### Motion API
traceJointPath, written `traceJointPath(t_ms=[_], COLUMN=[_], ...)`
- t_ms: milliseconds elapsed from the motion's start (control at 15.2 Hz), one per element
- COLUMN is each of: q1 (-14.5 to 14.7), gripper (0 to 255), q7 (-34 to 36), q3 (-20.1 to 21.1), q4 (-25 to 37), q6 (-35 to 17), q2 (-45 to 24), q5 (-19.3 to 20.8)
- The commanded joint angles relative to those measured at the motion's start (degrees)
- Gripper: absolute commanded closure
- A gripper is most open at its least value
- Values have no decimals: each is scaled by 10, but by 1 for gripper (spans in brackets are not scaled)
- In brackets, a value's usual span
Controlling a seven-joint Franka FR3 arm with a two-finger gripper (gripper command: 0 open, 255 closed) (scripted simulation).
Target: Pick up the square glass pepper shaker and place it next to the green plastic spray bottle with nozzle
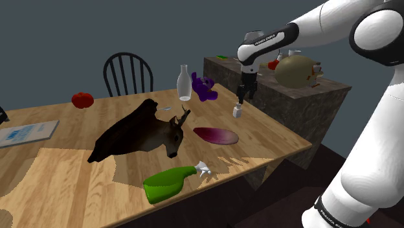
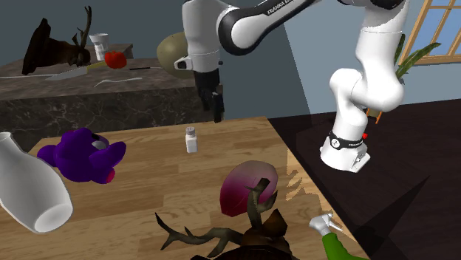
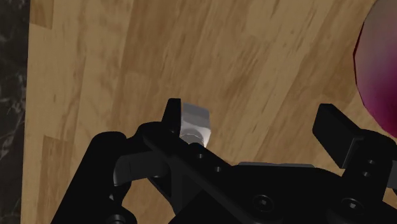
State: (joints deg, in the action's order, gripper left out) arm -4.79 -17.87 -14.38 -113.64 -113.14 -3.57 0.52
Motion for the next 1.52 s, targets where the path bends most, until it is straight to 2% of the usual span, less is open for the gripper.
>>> traceJointPath(t_ms=[0, 264, 330, 792, 1320, 1386, 1452], q1=[-8, -31, -33, -33, -33, -33, -33], gripper=[0, 0, 0, 0, 0, 255, 255], q7=[-18, -51, -52, -57, -56, -56, -56], q3=[-5, -7, -6, -3, -3, -3, -3], q4=[42, 127, 132, 96, 96, 96, 96], q6=[-2, 1, 1, -52, -51, -51, -51], q2=[-51, -146, -152, -169, -169, -169, -169], q5=[-19, -56, -58, -64, -64, -64, -64])
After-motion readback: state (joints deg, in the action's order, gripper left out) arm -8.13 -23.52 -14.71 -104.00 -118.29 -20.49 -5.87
